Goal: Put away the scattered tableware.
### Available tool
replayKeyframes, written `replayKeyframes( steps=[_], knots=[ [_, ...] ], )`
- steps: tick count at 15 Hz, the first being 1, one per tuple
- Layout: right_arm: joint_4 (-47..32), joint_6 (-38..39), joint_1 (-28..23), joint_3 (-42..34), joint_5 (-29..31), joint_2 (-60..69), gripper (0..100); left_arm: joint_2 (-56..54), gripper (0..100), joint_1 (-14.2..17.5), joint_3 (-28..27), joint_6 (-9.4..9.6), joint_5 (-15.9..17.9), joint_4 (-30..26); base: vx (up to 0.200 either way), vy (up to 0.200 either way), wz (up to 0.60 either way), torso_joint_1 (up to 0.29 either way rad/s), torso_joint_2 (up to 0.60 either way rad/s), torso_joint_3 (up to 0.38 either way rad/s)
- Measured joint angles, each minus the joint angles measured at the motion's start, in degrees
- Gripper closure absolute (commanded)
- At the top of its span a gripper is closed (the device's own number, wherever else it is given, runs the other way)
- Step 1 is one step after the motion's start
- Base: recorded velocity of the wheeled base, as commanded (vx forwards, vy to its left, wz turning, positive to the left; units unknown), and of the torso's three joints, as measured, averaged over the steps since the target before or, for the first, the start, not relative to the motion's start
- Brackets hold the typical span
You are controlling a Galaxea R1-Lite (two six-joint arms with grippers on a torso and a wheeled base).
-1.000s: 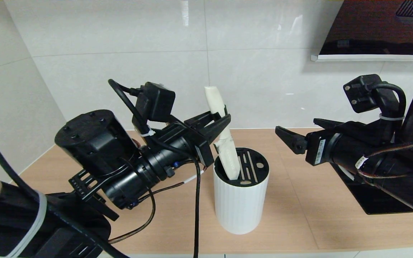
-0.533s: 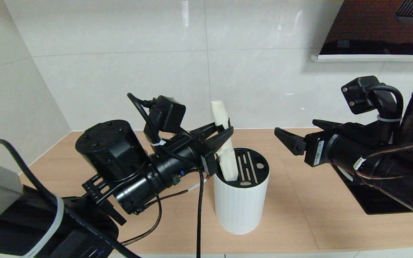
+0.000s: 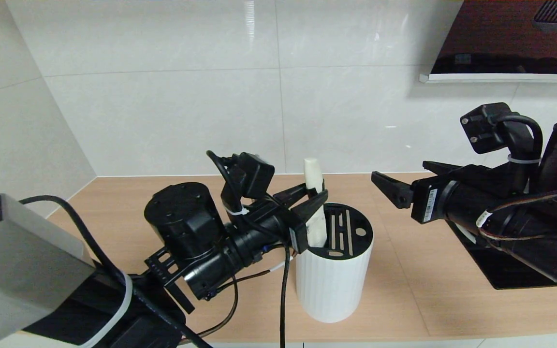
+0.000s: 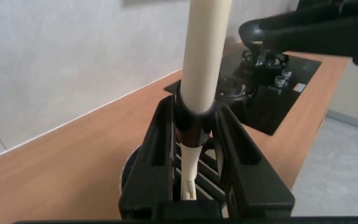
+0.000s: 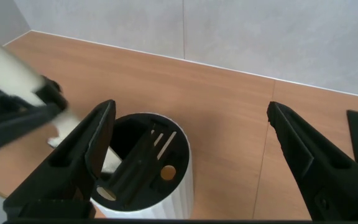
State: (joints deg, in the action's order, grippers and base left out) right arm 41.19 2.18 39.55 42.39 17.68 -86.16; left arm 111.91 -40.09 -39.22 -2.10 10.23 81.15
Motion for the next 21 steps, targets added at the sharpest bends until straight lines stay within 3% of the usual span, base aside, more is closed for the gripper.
replayKeyframes(
  steps=[10, 11, 14, 21],
  knots=[
    [0.0, 0.0, 0.0, 0.0, 0.2, -0.4, 0, 4.0, 100, -0.1, -0.2, -0.06, -0.2, 0.5, 0.0, 0.0, 0.0, 0.0, 0.0, 0.0],
    [0.0, 0.0, 0.0, 0.0, 0.2, -0.4, 0, 4.1, 0, -0.3, -0.1, -0.11, -0.3, 1.0, 0.0, 0.0, 0.0, 0.0, 0.0, 0.0],
    [0.0, -0.1, 0.0, 0.0, 0.2, -0.4, 0, 4.2, 0, -0.5, -0.5, -0.41, -1.7, 4.0, 0.0, 0.0, 0.0, 0.0, 0.0, 0.0],
    [0.0, -0.1, 0.0, 0.0, 0.2, -0.4, 0, 3.0, 0, -0.6, 0.7, -0.33, -3.3, 4.2, 0.0, 0.0, 0.0, 0.0, 0.0, 0.0]
  ],
)
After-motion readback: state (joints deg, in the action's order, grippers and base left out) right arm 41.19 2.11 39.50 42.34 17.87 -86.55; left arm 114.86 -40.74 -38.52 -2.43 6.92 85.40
